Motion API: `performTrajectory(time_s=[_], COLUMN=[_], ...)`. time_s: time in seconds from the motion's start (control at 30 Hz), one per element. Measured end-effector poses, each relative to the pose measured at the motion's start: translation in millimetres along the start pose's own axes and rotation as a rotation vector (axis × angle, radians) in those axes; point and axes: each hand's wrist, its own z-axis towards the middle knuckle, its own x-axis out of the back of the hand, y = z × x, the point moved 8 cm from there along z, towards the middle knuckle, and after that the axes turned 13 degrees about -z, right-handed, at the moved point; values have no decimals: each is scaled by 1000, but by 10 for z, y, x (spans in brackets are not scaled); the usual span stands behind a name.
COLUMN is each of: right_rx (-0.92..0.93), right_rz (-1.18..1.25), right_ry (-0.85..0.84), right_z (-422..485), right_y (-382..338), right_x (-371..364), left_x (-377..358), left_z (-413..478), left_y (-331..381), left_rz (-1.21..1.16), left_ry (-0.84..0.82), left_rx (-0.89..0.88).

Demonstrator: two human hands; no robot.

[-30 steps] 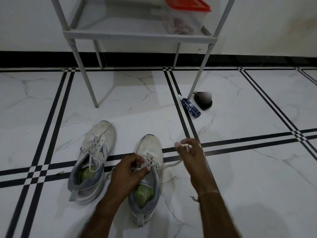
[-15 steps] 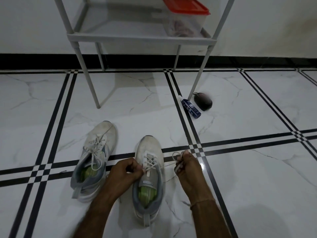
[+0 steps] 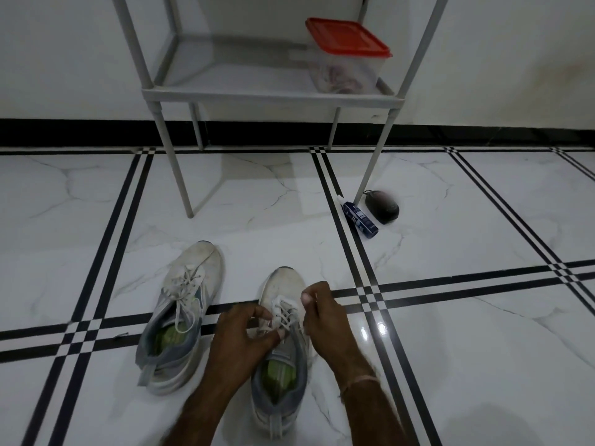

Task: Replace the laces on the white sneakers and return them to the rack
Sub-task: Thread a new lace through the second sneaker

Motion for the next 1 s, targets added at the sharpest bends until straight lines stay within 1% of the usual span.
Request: performTrajectory(time_s=[0.07,0.1,0.13,0.27,0.4,0.47,0.5,0.57,0.63,0.7,0.77,0.87,0.93,1.0], right_rx=[37,59,83,150,176,155,141,126,99,99,82,70,25,-31], right_rz=[-88,-95,-100,-138,-174,-134,-79,87,201,232,205,123,102,117], right_ry=[-15,-38,-67,-159,-162,-172,-188,-202,-110,12,41,50,64,53], right_z=[-5,-8,-16,-58,-100,-97,-86,-55,-10,15,23,33,49,20], right_y=[-51,-89,-129,-261,-310,-260,-229,-214,-197,-193,-208,-177,-65,52], right_x=[-43,-81,-124,-260,-263,-263,-264,-247,-149,-36,-16,-26,3,18], left_x=[67,81,63,-128,-214,-221,-198,-106,-54,-77,-83,6,85,67], left_z=[-17,-17,9,138,188,185,188,206,202,157,130,74,41,-21], left_y=[130,208,274,422,449,427,406,352,293,279,261,188,97,-45], left_rz=[-68,-105,-129,-180,-231,-237,-249,-304,-368,-410,-418,-352,-210,-135], left_ry=[98,137,136,-41,-116,-133,-107,6,87,113,137,162,127,-11], left_rx=[-75,-81,-69,16,32,47,57,100,167,217,231,172,141,208])
